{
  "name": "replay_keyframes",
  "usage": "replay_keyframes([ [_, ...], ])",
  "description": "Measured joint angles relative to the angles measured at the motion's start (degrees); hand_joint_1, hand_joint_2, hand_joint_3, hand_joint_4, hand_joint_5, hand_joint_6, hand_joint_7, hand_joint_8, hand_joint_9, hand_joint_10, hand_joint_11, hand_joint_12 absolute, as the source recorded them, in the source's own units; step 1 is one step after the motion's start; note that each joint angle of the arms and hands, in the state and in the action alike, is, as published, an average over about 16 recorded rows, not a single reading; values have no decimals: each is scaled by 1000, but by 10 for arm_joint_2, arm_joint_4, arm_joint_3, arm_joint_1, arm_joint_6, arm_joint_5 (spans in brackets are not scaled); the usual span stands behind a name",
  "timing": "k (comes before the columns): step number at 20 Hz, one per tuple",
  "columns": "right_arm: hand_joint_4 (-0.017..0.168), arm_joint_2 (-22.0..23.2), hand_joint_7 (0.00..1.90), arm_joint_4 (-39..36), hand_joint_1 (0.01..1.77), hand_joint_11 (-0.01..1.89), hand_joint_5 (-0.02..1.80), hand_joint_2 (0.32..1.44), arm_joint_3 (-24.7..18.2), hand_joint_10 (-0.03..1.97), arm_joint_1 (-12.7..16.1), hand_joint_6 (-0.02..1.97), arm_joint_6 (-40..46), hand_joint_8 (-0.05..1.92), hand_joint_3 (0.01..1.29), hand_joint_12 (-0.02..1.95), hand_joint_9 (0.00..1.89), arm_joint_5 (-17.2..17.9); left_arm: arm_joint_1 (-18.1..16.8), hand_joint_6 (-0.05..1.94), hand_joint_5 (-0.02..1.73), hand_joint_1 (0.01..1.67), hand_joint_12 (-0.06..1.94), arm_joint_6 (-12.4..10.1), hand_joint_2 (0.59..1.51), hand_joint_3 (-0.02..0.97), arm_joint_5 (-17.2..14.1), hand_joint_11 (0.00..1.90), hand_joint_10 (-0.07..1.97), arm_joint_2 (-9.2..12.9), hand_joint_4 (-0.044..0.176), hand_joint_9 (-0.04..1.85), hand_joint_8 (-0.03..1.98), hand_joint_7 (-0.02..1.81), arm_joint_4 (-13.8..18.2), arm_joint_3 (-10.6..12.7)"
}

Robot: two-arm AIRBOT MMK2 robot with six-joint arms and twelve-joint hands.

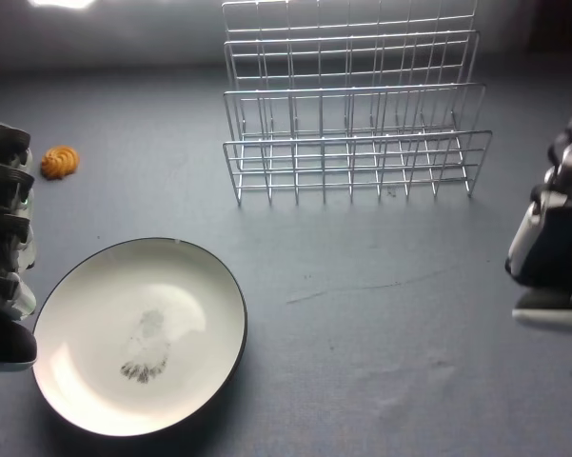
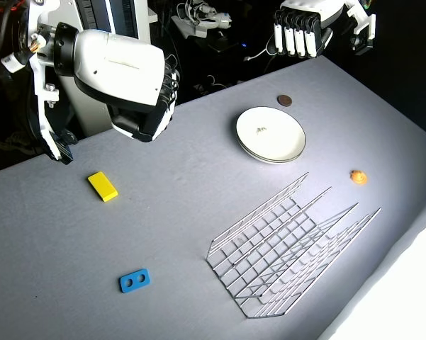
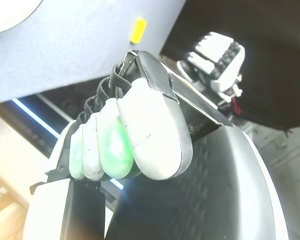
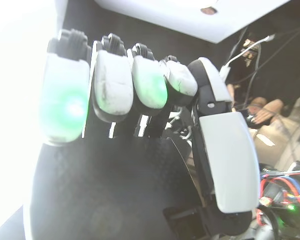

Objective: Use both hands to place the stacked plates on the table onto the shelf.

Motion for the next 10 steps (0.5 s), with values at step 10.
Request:
replay_keyframes([
  [10, 2, -3, 256, 53, 281, 285, 233, 1129, -1, 255, -14, 260, -45, 249, 28, 330, 257, 17, 5, 172, 189, 32, 182, 2, 1089, 36, -3, 304, 184, 0, -1, 248, 170, 188, -1, 7],
])
